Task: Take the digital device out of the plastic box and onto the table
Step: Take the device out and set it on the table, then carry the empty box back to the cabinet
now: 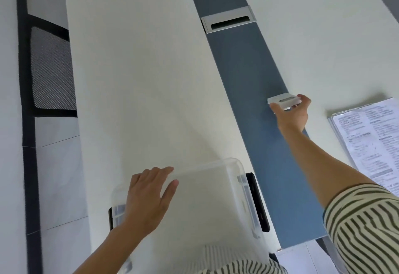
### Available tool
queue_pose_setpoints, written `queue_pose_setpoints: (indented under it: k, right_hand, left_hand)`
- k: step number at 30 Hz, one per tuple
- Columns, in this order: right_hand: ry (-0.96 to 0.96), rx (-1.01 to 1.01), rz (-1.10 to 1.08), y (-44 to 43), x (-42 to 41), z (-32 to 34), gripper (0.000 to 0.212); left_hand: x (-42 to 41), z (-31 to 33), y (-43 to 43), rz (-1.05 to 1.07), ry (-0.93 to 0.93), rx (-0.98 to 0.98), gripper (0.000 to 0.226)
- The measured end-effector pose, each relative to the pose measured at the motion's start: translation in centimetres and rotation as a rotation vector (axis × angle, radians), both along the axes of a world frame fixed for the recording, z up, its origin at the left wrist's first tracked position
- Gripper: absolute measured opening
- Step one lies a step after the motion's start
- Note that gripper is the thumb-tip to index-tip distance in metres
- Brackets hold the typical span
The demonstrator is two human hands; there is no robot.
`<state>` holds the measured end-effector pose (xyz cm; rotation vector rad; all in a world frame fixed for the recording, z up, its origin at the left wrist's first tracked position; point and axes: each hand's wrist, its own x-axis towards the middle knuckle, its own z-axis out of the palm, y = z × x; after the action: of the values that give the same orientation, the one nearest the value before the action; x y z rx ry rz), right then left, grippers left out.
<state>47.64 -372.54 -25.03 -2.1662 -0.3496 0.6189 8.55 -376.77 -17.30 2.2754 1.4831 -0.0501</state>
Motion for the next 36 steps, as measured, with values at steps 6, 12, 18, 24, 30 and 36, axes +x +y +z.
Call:
queue_pose_setpoints:
  k: [6,12,18,24,30,36]
  right_hand:
    - [-0.056,-0.095,0.069,1.0,1.3,-0.3,0.074]
    - [-0.135,-0.257,0.117,-0.1,0.9,1.2,0.106]
    - [-0.206,-0.134,0.174,-4.6,-3.1,5.5,0.077]
    - [0.007,-0.076,0.427,-12.6,-12.0,8.3,0.047]
    - [0.050,-0.228,0.570,-18.2,-17.5,7.4,0.067]
    - [0.037,-0.273,0.571,-19.7,-18.4,6.5,0.032]
  left_hand:
    - [0.1,-0.1,0.0,-0.010,0.009,0.025,0.041]
    - [0.0,-0.1,0.5,-0.007,-0.021,0.021,0.043]
    - [-0.9,1.9,0.6,0.173,-0.290,0.008,0.052]
    - [-5.5,2.4,-1.8,0.361,-0.323,0.054,0.044]
    - [-9.4,1.4,-7.6,0.508,-0.326,-0.160,0.071]
    - [-10.0,0.3,-11.3,0.556,-0.406,-0.115,0.064]
